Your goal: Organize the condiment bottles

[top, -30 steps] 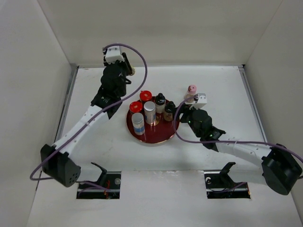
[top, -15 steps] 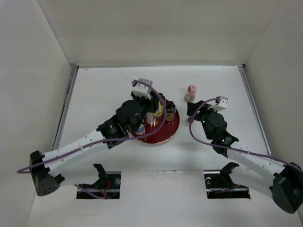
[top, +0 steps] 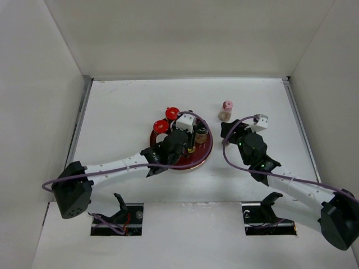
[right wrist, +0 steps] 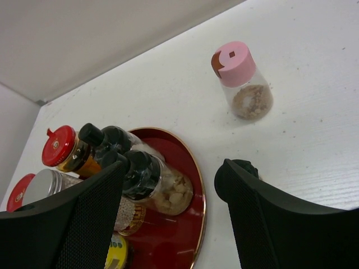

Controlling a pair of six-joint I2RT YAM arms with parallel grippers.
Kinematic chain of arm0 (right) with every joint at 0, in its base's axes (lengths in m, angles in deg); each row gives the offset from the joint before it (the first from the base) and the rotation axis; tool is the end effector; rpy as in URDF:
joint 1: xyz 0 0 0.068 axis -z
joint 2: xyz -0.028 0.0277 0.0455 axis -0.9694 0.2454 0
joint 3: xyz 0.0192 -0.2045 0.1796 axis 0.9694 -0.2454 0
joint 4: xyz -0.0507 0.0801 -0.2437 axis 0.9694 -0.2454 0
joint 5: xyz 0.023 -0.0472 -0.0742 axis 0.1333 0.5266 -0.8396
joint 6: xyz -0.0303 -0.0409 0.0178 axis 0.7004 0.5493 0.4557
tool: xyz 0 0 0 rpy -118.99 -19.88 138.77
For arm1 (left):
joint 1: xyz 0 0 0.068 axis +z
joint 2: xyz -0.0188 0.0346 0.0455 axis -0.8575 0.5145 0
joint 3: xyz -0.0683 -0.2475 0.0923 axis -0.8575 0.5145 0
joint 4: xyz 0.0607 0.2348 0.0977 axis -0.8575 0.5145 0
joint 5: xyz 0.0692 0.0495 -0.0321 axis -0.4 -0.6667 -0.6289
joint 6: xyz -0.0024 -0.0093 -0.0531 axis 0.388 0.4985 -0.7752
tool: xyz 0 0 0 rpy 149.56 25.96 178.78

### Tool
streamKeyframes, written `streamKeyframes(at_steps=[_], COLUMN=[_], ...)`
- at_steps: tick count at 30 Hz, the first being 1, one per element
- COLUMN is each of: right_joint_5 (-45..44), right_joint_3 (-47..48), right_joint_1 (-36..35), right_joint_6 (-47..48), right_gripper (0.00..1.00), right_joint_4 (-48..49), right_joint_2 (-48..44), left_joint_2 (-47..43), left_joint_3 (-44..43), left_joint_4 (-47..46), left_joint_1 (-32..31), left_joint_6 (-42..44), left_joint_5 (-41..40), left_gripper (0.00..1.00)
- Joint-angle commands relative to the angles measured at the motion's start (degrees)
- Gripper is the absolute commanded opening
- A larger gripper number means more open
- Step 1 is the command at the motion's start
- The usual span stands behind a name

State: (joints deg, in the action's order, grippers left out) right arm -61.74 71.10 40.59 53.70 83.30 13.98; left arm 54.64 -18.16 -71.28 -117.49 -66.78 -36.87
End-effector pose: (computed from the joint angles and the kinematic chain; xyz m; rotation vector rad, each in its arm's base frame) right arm 0.1897 0.1129 0.2448 0.3487 1.6590 0.4766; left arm 0.1718 -0.2432 0.2798 0.2939 1.8018 -0.3868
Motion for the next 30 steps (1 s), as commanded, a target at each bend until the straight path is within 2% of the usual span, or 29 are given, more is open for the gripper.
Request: streamKeyframes(at_steps=[1,16,18,21,23,30], right_joint_5=[-0.41,-2.94,-5.49,-6.91,-6.91,-7.08], right_joint_3=[-0.4,1.18,1.09,2.49,3.63,5.57], right_joint_1=[0.44,0.0,0.0,0.97,1.14,1.14], right_joint_6=[0.18,3.26,3.26,3.35,3.35,3.26], right_gripper=[0.75,0.76,0.79,0.91,0.95,0.9], right_joint_4=[4.29,3.6,2.63,-0.79,-2.64,-4.14], right_joint_2=[0.72,4.16,4.59,6.08,7.4,13.03], left_joint_2=[0.23,-4.6,-5.21,-6.71,-7.76,-12.07], left_joint_3=[1.22,10.72,11.33,12.92,13.36,14.85], left_joint_4=[-10.48,-7.76,-7.59,-8.37,-8.12,-7.85], left_joint_1=[0.93,-0.12,-0.21,0.05,0.67,1.2], left_joint_6=[-0.31,-2.33,-2.16,-1.54,-1.37,1.27], left_joint_5=[-0.21,-4.42,-4.95,-5.21,-4.51,-3.28], left_gripper=[0.21,0.21,0.22,0.23,0.24,0.26])
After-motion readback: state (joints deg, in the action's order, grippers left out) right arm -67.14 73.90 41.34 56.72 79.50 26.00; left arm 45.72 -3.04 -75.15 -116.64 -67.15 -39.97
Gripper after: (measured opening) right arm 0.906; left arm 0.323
